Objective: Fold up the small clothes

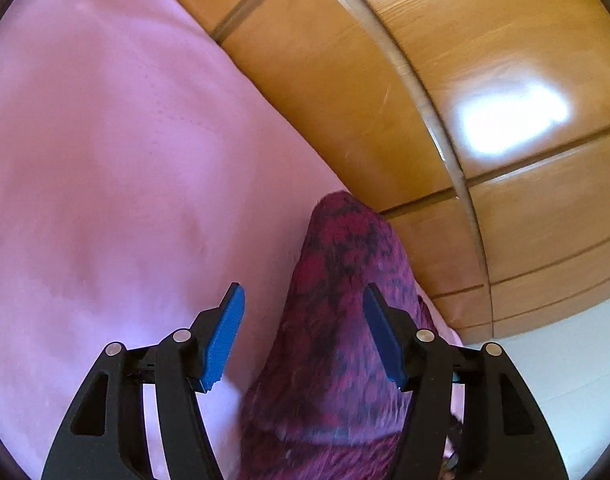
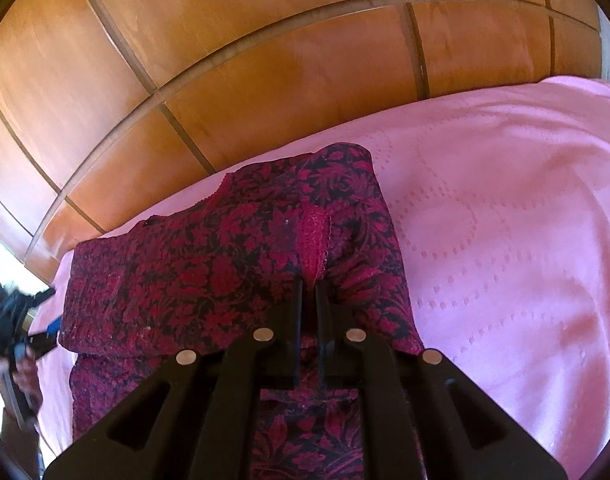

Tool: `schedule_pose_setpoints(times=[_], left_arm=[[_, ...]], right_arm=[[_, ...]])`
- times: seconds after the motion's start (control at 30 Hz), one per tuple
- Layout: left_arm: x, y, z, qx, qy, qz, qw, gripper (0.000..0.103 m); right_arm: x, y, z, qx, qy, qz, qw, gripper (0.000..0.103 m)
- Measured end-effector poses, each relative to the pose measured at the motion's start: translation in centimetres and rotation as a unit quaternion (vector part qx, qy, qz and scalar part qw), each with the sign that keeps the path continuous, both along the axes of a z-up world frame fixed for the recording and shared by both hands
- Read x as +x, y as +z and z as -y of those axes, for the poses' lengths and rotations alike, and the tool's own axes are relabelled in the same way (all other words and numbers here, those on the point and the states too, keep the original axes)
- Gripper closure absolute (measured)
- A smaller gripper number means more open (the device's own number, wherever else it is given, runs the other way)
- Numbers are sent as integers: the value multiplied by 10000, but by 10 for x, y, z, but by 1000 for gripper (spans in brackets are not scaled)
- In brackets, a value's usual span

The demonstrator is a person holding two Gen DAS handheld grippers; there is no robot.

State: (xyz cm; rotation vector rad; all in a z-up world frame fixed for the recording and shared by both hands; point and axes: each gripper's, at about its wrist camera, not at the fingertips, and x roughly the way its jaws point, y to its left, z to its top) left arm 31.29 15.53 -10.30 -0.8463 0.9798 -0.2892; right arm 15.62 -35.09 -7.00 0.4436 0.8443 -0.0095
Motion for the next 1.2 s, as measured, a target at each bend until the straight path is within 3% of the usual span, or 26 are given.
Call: schedule_pose_setpoints(times=[0.13,0.2,0.23,0.3,0.33,0.4,0.5,0.53,0.57,0.67,0.7,0.73,0.83,0.87,0.9,1.0,1.07,1.2], left_arm=[[30,-11,11,-272,-183,-179,9993,43],[39,-16,20,-402,-260,-255,9985,60],[41,-14,26,-274,-299,-222,9989,72],[32,-3,40,268,-319,-13,9991,77],[28,4,53,900,-383,148,9951,77],[19,10,78,2024,-499,273,9777,77],[13,-1,107,3044,-591,348,9501,74],[14,-5,110,3152,-565,358,9467,67],[18,-10,109,3203,-446,303,9458,56],[22,-9,91,2901,-122,67,9569,40],[20,-5,89,2992,-19,76,9542,36],[14,4,90,3172,115,175,9481,36],[-13,27,84,3315,271,629,9410,36],[-26,37,86,3266,263,889,9406,36],[-38,46,89,3199,215,1139,9403,36],[-65,52,105,3119,-261,1595,9363,36],[-71,40,121,3241,-629,1499,9319,38],[-66,10,130,3321,-724,978,9353,39]], right_arm=[[0,2,-5,-186,33,37,9998,98],[0,4,-7,-311,20,63,9995,98],[0,6,-10,-414,25,74,9991,98],[-1,12,-17,-790,19,100,9968,99],[-3,17,-21,-1047,-1,116,9944,99],[-5,22,-27,-1425,-18,94,9897,99],[-1,12,-34,-1770,27,-113,9841,99],[1,5,-37,-1849,43,-198,9825,99],[2,1,-38,-1888,29,-219,9818,99],[2,1,-36,-1789,-13,-244,9836,99],[1,2,-34,-1735,-11,-253,9845,98],[2,3,-32,-1641,14,-257,9861,97],[-1,10,-26,-1373,-50,-162,9904,91],[-4,14,-25,-1336,-94,-117,9909,80],[-10,21,-23,-1262,-157,23,9919,61],[-21,40,-29,-1128,-129,382,9928,54],[-23,45,-41,-1091,97,455,9929,51],[-13,32,-66,-1130,537,242,9918,51]])
